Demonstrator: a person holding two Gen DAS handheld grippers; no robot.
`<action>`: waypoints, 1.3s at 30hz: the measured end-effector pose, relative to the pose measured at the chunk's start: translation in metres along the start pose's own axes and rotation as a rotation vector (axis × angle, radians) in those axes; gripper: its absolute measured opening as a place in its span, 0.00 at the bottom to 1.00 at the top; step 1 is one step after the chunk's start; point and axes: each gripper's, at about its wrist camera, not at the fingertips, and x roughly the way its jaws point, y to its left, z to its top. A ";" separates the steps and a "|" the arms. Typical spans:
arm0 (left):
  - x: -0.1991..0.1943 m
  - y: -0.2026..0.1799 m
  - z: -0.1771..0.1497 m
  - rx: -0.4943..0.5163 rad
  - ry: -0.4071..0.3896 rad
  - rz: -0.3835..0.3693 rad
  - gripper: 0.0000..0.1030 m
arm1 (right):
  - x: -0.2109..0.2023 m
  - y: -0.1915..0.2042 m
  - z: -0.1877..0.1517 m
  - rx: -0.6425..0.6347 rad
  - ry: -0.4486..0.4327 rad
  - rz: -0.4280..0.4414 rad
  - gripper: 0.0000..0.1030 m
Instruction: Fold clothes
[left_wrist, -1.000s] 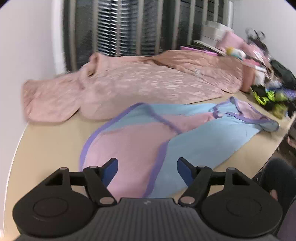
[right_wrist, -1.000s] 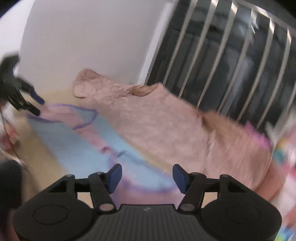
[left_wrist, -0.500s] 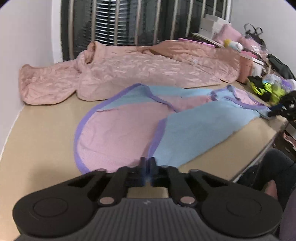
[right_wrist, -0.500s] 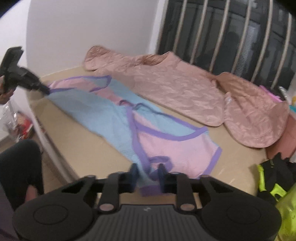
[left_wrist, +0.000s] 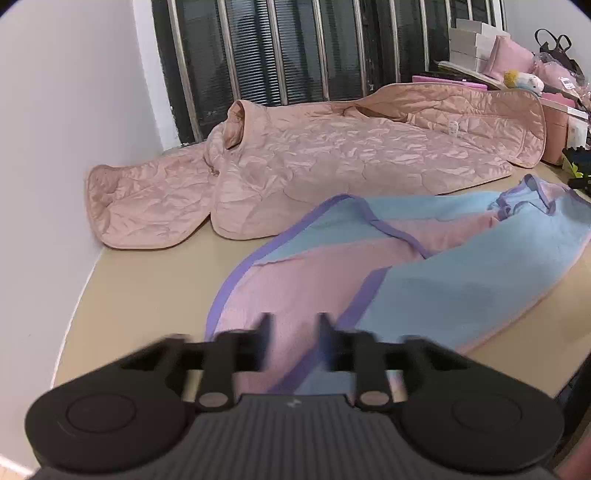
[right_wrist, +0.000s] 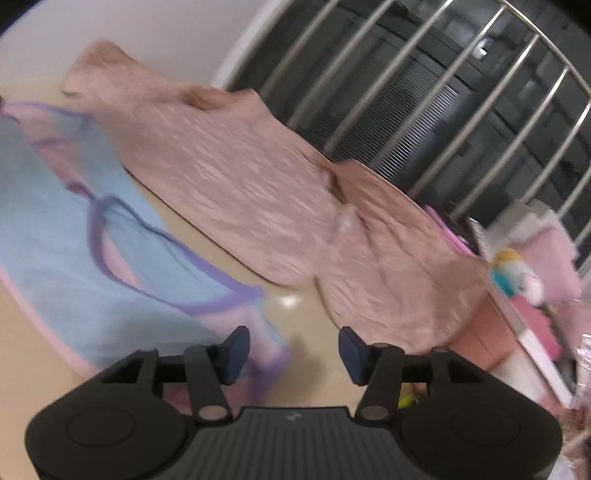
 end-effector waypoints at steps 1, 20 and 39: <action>-0.008 -0.001 -0.004 -0.009 -0.007 0.007 0.48 | -0.010 -0.002 -0.003 0.032 -0.016 0.027 0.51; -0.005 -0.001 -0.019 -0.137 0.065 0.041 0.29 | -0.040 -0.009 -0.063 0.808 0.060 0.323 0.02; 0.001 -0.024 -0.008 -0.133 0.097 0.020 0.05 | -0.024 -0.004 -0.043 0.916 0.078 0.272 0.03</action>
